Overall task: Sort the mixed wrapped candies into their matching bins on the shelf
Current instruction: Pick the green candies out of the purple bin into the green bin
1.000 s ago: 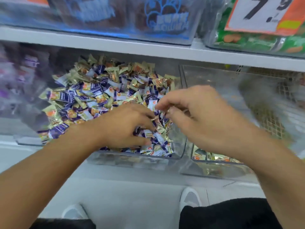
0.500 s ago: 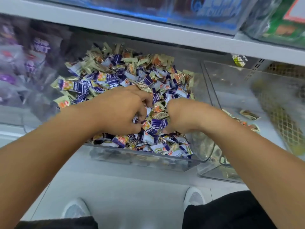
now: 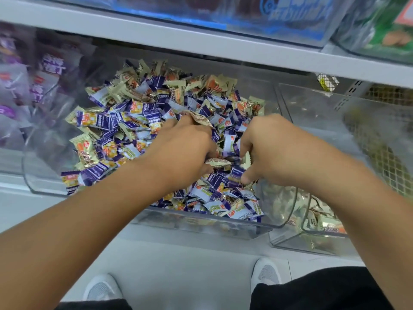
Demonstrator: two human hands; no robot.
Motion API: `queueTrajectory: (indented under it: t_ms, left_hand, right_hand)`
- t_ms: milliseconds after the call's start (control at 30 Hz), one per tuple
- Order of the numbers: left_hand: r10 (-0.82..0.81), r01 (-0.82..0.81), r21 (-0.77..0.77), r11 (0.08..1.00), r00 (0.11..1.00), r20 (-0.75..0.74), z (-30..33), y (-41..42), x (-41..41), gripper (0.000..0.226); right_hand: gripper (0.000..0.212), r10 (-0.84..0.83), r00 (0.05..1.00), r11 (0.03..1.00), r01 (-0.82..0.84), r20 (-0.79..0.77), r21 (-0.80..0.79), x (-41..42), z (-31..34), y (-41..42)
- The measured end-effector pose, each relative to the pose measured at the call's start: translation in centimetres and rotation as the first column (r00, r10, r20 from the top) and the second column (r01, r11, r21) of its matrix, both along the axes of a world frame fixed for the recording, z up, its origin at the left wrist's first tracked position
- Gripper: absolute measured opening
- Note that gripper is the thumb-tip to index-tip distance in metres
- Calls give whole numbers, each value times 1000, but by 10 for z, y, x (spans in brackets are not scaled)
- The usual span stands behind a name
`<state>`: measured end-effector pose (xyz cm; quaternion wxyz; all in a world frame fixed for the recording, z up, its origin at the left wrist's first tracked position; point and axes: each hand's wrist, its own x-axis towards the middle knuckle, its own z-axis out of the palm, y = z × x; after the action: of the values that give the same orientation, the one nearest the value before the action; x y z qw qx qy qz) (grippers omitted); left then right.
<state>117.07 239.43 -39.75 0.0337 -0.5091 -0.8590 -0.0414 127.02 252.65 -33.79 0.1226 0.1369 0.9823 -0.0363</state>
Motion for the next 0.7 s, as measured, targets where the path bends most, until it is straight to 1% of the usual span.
queueTrajectory:
  t_ms: [33,100,133,167,233,267,333,367,433,500,533,633,667,700]
  left_hand:
    - [-2,2,26,1000,1000,1,-2,0,-2,25]
    - [-24,18,132,991,998,50,-5,-3,-7,19]
    - [-39,17,211,977,995,97,-6,-6,-8,15]
    - [-41,-13,290,957,983,181,-4,-10,-8,11]
    - [-21,-158,413,897,917,397,2,-16,-5,12]
    - [-12,-232,459,858,883,469,4,-19,-5,15]
    - [-16,-319,531,785,846,532,8,-22,-6,18]
    - [-27,-344,551,760,830,556,10,-23,-6,19]
    - [-40,-356,553,754,814,579,12,-26,-7,20]
    - [-50,-304,536,787,835,547,11,-28,-6,23]
    - [-53,-275,519,809,845,532,11,-28,-4,26]
    - [-18,-246,449,859,863,506,10,-27,-5,28]
    - [-12,-249,436,865,858,514,12,-28,-6,26]
    - [-10,-244,424,872,858,514,13,-29,-7,23]
  right_hand:
    - [51,-4,1000,1000,4,5,-14,1,3,0]
    - [51,21,999,1000,-21,26,-2,2,4,0]
    - [48,45,999,999,-45,30,7,3,2,0]
    - [45,65,998,998,-65,27,12,3,0,-1]
    - [38,88,996,996,-88,11,23,3,-6,0]
    - [35,91,996,996,-91,4,21,3,-9,0]
    - [32,110,994,994,-110,-10,1,1,-11,2]
    - [30,127,992,992,-127,-22,-8,0,-11,3]
    - [24,153,988,988,-153,-14,-13,-1,-10,4]
    - [17,173,981,985,-174,85,4,-3,-9,2]
    - [22,174,975,984,-179,136,22,-4,-10,1]
    - [49,201,950,973,-222,240,61,-9,-19,-2]
    - [51,218,942,968,-242,254,70,-11,-24,-2]
    - [47,229,940,964,-256,251,78,-13,-27,-3]
